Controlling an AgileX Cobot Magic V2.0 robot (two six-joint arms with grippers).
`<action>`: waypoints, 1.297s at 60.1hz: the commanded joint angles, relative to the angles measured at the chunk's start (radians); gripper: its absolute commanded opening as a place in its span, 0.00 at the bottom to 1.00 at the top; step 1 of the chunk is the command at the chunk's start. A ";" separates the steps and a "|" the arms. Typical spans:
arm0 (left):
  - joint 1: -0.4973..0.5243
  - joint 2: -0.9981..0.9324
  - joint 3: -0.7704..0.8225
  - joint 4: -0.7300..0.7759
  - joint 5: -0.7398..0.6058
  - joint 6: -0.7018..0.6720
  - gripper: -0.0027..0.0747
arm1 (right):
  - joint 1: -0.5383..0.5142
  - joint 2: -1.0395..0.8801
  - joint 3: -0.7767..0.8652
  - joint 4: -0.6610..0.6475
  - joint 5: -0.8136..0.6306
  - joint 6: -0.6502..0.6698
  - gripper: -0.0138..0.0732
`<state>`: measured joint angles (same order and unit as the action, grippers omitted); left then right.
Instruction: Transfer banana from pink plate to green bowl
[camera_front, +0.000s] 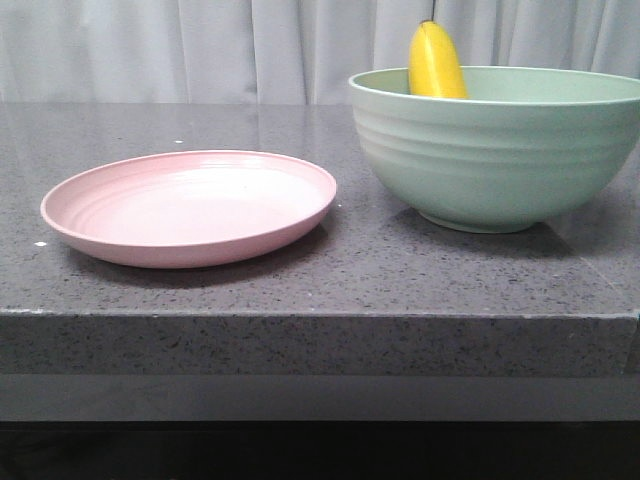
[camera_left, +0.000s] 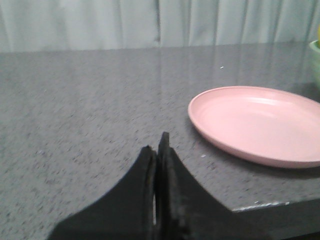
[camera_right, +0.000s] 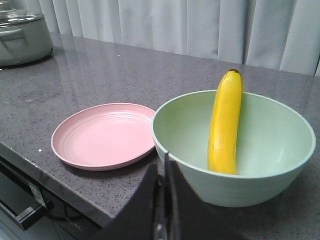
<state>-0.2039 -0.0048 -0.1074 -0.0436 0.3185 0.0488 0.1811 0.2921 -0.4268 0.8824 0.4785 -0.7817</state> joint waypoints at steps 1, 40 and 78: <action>0.065 -0.020 0.011 -0.029 -0.111 -0.001 0.01 | 0.003 0.007 -0.026 0.027 -0.043 0.000 0.09; 0.185 -0.020 0.118 -0.102 -0.188 -0.018 0.01 | 0.003 0.007 -0.026 0.027 -0.037 0.000 0.09; 0.185 -0.020 0.118 -0.102 -0.188 -0.018 0.01 | 0.003 0.007 -0.026 0.027 -0.037 0.000 0.09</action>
<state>-0.0216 -0.0048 0.0073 -0.1366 0.2191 0.0390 0.1811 0.2921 -0.4268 0.8824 0.4838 -0.7817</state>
